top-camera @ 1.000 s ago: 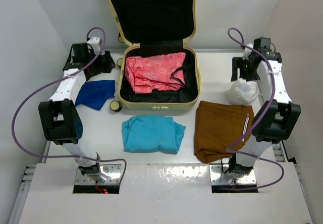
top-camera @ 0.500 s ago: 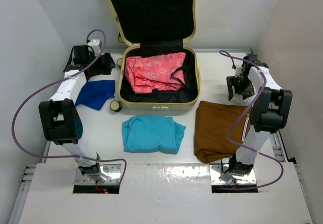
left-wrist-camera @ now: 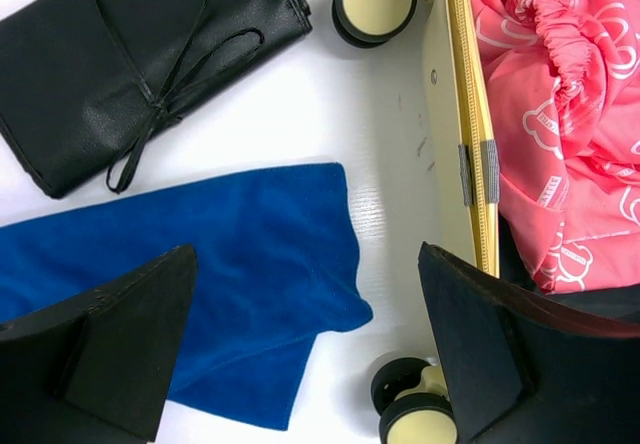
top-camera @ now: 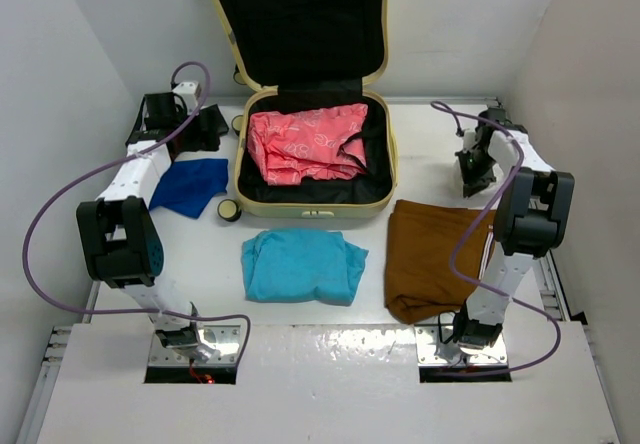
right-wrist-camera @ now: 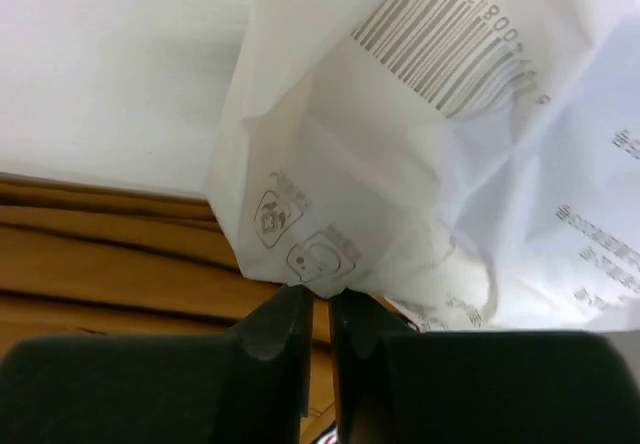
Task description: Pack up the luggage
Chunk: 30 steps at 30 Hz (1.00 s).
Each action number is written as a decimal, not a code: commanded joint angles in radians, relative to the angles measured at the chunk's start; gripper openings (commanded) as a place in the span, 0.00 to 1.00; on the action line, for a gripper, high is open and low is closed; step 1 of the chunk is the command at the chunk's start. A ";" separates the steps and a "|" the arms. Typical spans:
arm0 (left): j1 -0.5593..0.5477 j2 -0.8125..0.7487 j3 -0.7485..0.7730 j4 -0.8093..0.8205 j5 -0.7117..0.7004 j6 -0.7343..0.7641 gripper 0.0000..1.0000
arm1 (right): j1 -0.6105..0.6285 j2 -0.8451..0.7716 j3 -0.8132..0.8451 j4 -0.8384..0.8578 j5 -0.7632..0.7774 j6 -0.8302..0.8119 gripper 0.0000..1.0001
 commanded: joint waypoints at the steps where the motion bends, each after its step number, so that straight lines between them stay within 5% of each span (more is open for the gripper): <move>1: 0.011 -0.052 -0.014 0.041 0.009 0.001 0.97 | 0.018 -0.066 0.077 -0.052 -0.019 -0.017 0.13; 3: 0.011 -0.052 -0.015 0.041 0.020 0.001 0.97 | 0.039 -0.140 0.100 -0.093 -0.063 -0.017 0.29; 5: 0.011 -0.052 -0.024 0.041 0.033 0.001 0.97 | 0.052 -0.209 0.112 -0.107 -0.071 -0.013 0.61; 9: 0.011 -0.052 -0.024 0.041 0.056 0.001 0.97 | 0.098 -0.232 0.143 -0.073 0.010 -0.007 0.77; 22: 0.022 -0.043 0.005 0.041 0.037 0.010 0.97 | 0.036 0.027 0.119 0.123 0.150 -0.072 0.81; 25: 0.031 -0.052 -0.005 0.041 0.037 0.011 0.97 | 0.036 0.068 0.129 0.114 0.115 -0.084 0.69; 26: 0.031 -0.052 -0.005 0.041 0.037 0.011 0.97 | 0.038 0.084 0.132 0.102 0.099 -0.081 0.55; 29: 0.040 -0.052 -0.005 0.041 0.037 0.011 0.97 | 0.050 0.082 0.137 0.095 0.082 -0.078 0.36; 30: 0.040 -0.052 -0.005 0.041 0.037 0.011 0.97 | 0.053 0.066 0.143 0.100 0.066 -0.079 0.23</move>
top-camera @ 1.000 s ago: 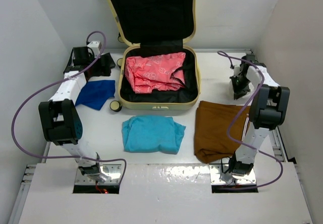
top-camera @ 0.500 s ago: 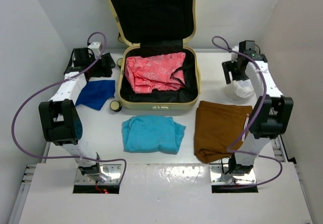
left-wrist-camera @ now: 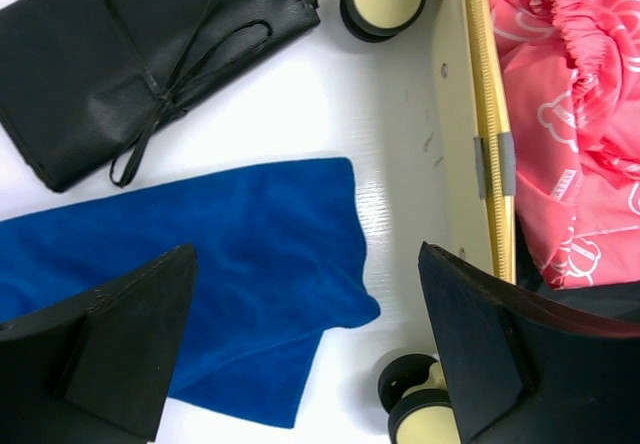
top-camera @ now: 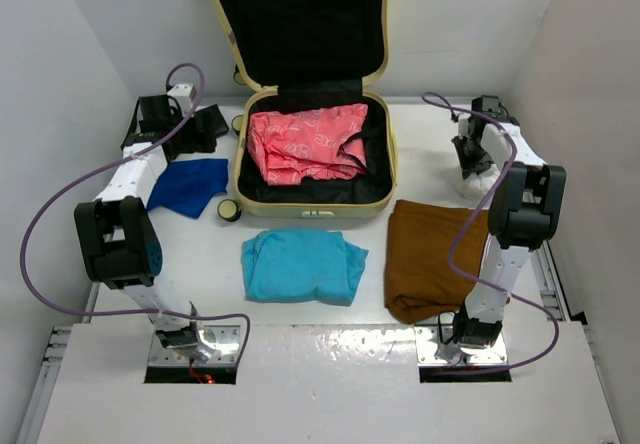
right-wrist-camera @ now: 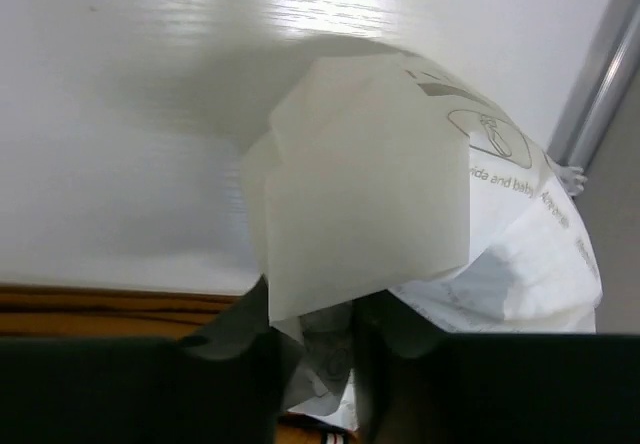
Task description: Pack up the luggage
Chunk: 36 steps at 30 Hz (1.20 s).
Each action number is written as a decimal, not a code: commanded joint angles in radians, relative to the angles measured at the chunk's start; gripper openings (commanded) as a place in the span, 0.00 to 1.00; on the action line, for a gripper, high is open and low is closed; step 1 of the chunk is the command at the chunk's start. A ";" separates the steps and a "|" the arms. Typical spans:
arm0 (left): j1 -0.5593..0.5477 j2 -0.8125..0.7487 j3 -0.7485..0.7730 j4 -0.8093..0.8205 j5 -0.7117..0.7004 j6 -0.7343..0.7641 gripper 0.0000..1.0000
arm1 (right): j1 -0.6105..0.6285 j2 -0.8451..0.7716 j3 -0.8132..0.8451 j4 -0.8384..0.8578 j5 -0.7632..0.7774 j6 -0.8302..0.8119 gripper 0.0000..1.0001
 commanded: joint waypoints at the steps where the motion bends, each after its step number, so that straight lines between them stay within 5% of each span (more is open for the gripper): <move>1: 0.012 -0.048 0.006 0.028 0.003 0.007 0.97 | 0.025 -0.012 0.041 -0.002 -0.072 0.007 0.17; 6: 0.022 -0.048 0.006 0.037 0.003 -0.003 0.97 | 0.100 -0.127 0.191 -0.008 -0.133 0.009 0.00; 11: 0.022 -0.030 0.016 0.046 0.012 -0.025 0.97 | 0.247 -0.107 0.468 -0.010 -0.142 0.001 0.00; 15: 0.022 -0.030 0.026 0.046 0.023 -0.034 0.97 | 0.370 -0.104 0.538 0.033 -0.199 -0.025 0.00; 24: 0.041 -0.050 -0.004 0.046 0.014 -0.025 0.97 | 0.558 -0.142 0.407 -0.007 -0.412 -0.054 0.00; 36: 0.060 -0.068 -0.031 0.046 0.023 -0.006 0.97 | 0.592 -0.075 0.203 -0.278 -0.492 -0.201 0.00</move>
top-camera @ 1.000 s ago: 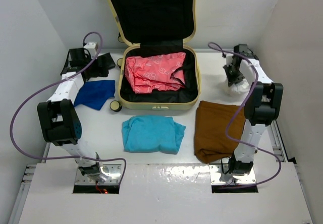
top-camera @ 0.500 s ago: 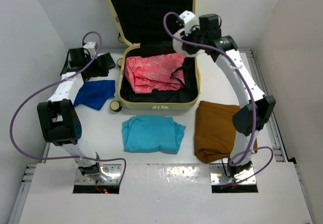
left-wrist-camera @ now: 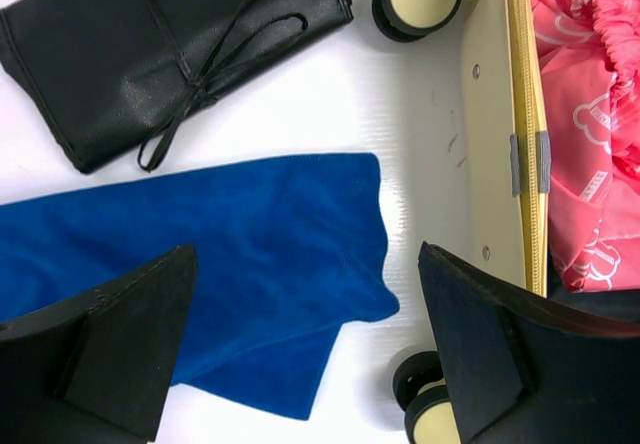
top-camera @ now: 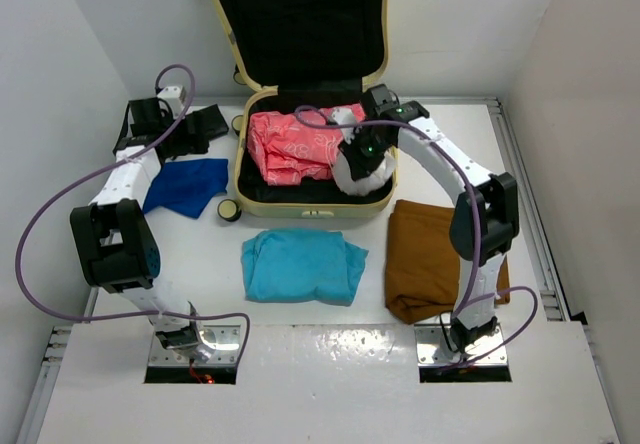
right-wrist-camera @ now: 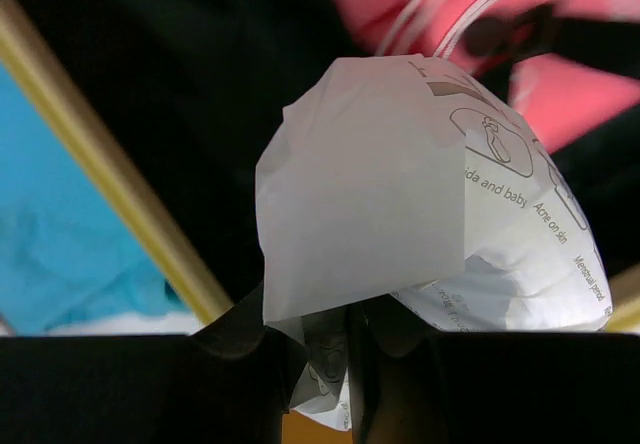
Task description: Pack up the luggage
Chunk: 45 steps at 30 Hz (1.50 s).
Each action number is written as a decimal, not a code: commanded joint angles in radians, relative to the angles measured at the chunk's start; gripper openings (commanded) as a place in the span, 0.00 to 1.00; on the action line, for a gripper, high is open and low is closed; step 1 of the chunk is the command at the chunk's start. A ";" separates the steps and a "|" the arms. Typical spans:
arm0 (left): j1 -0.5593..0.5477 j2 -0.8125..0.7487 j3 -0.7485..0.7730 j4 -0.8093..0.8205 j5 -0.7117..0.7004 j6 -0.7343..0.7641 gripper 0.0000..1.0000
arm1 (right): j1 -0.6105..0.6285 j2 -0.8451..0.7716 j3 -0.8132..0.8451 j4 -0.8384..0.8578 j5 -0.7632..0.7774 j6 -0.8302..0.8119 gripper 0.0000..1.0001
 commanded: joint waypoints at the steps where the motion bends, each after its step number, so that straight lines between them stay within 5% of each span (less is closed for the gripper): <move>1: 0.012 -0.047 -0.006 0.030 0.025 0.005 0.97 | 0.017 -0.014 -0.053 -0.090 -0.071 -0.106 0.00; 8: 0.012 -0.047 -0.016 0.030 0.025 0.005 0.97 | 0.057 0.032 -0.067 -0.167 -0.020 -0.143 0.06; 16: 0.012 -0.047 -0.025 0.039 0.025 -0.013 0.97 | 0.130 0.059 -0.131 0.107 0.170 -0.051 0.09; 19: 0.012 -0.057 -0.025 0.039 0.025 -0.013 0.97 | 0.138 0.070 -0.108 0.082 0.175 -0.057 0.32; 21: 0.012 -0.057 -0.025 0.039 0.025 -0.013 0.97 | 0.138 0.053 -0.096 0.071 0.175 -0.050 0.64; 22: 0.012 -0.057 -0.025 0.039 0.025 -0.013 0.97 | 0.136 0.047 -0.091 0.066 0.173 -0.042 0.70; 26: 0.012 -0.057 -0.025 0.039 0.034 -0.023 0.97 | 0.133 -0.014 -0.010 0.039 0.162 0.018 0.83; 31: 0.012 -0.066 -0.025 0.039 0.034 -0.013 0.97 | 0.098 -0.148 0.032 -0.008 0.124 0.062 0.85; 37: -0.032 -0.113 -0.034 0.039 0.136 0.046 0.96 | -0.041 -0.356 -0.167 -0.027 0.136 0.119 0.87; 40: -0.087 -0.152 -0.043 0.039 0.294 0.085 0.93 | -0.208 -0.438 -0.329 -0.041 0.078 0.237 0.87; 45: -0.228 -0.213 -0.054 0.030 0.365 0.062 0.93 | -0.539 -0.534 -0.606 -0.067 0.014 0.312 0.87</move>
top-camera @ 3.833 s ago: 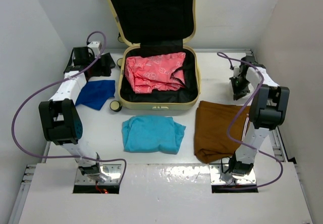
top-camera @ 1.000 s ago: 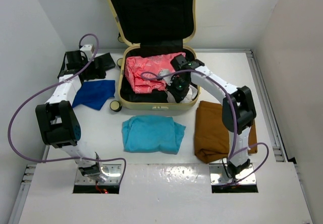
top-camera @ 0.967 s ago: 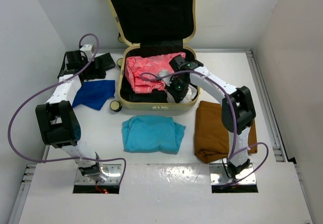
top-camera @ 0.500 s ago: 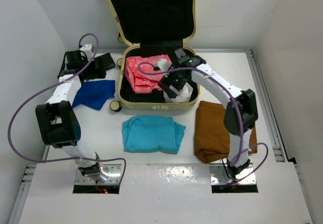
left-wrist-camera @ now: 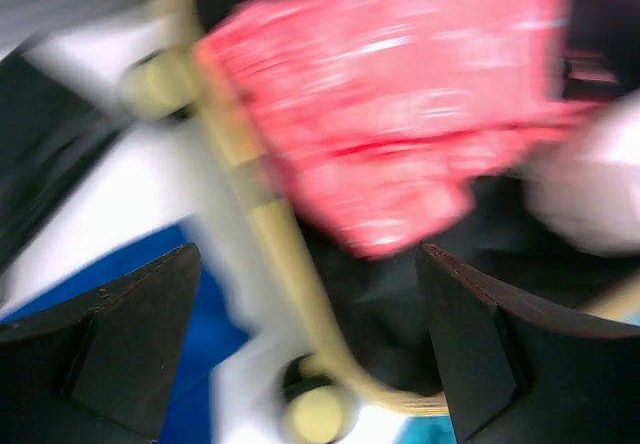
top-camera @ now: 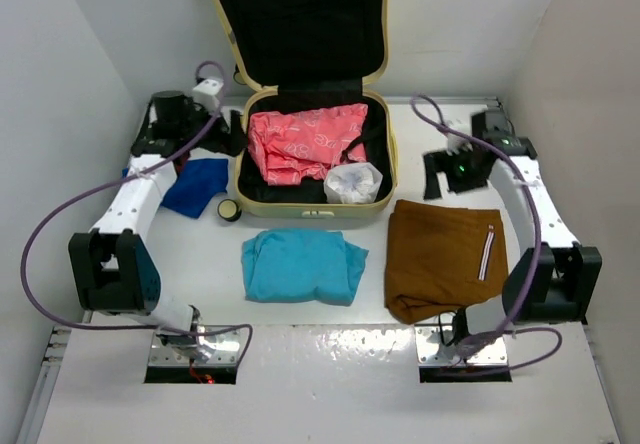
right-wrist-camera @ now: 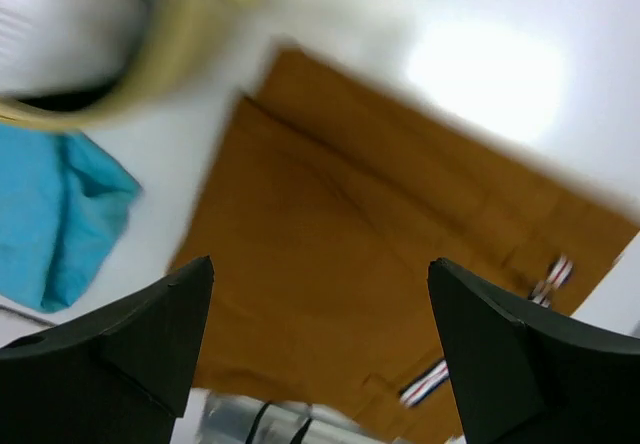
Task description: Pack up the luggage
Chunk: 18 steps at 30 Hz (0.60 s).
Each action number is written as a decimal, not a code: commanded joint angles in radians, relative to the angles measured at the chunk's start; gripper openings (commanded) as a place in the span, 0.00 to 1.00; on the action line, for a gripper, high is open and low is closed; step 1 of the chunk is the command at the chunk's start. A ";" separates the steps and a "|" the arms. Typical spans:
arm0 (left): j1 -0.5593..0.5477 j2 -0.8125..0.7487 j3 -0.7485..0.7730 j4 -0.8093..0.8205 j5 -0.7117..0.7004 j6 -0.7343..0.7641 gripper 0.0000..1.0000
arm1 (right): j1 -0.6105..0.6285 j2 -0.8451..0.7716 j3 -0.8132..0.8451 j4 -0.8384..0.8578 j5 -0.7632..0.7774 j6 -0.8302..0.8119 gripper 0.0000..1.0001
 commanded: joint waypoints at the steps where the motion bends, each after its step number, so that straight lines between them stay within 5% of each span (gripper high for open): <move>1: -0.100 -0.061 -0.023 0.014 0.120 0.006 0.93 | -0.175 -0.053 -0.150 -0.063 -0.074 0.086 0.88; 7: -0.270 -0.109 -0.081 0.014 0.154 -0.045 0.93 | -0.521 -0.064 -0.266 -0.101 -0.088 0.031 0.95; 18: -0.631 -0.060 -0.202 0.187 0.078 -0.247 0.87 | -0.719 -0.029 -0.334 -0.123 -0.247 -0.312 0.97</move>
